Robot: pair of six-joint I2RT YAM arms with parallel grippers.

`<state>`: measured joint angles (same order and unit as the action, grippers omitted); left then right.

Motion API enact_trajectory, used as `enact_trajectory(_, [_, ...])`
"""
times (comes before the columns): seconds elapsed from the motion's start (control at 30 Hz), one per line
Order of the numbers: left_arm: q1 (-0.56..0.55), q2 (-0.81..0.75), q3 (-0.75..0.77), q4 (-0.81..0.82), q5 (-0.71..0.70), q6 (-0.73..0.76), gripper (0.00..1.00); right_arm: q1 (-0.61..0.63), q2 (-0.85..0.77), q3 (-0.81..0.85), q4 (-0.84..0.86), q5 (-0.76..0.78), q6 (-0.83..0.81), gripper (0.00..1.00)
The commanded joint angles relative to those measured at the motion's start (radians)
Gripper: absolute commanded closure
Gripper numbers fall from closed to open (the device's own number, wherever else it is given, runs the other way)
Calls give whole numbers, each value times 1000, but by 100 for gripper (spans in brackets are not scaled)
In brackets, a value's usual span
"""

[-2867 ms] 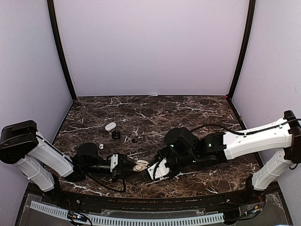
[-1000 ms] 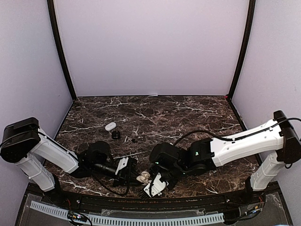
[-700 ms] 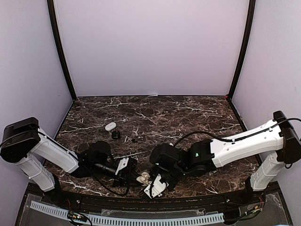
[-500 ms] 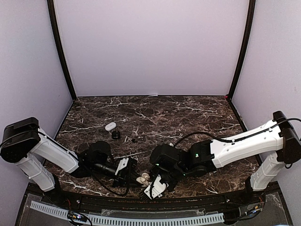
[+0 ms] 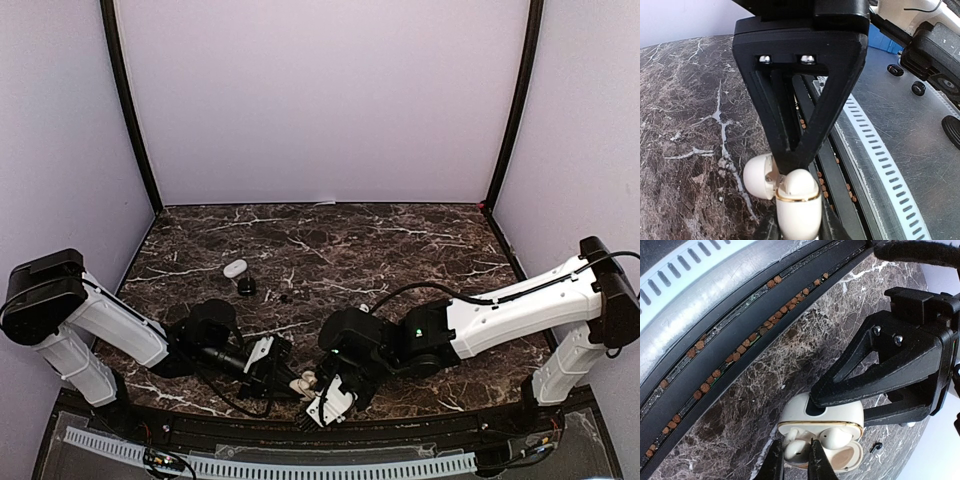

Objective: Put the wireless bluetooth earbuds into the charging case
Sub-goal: Insert the right earbud into the right side groove of the charging case, then close the charging case with the earbuds.

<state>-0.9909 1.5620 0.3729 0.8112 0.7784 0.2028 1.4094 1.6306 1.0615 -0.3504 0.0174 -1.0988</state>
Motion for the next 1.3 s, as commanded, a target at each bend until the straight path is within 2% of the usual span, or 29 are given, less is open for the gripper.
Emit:
enact_trajectory(0.0, [-4,-18,38,91,55,0,87,7,-18,-7,104,-16,7,90])
enact_trajectory(0.37, [-5,-14,40,91,55,-2,87,-1,-106,-53,119,-79,14,75])
enact_trajectory(0.63, [-5,-14,38,95,55,-2,87,-15,-123,-46,102,-121,18,75])
enact_trajectory(0.87, [-5,-21,29,107,51,4,87,-56,-209,-68,110,-239,55,78])
enact_trajectory(1.0, [-5,-34,-4,167,33,14,87,-125,-288,-153,259,-299,194,77])
enact_trajectory(1.1, [-5,-48,-32,216,-41,28,87,-172,-322,-226,401,-295,341,79])
enact_trajectory(1.27, [-5,-83,-87,306,-206,58,87,-207,-325,-345,684,-188,623,99])
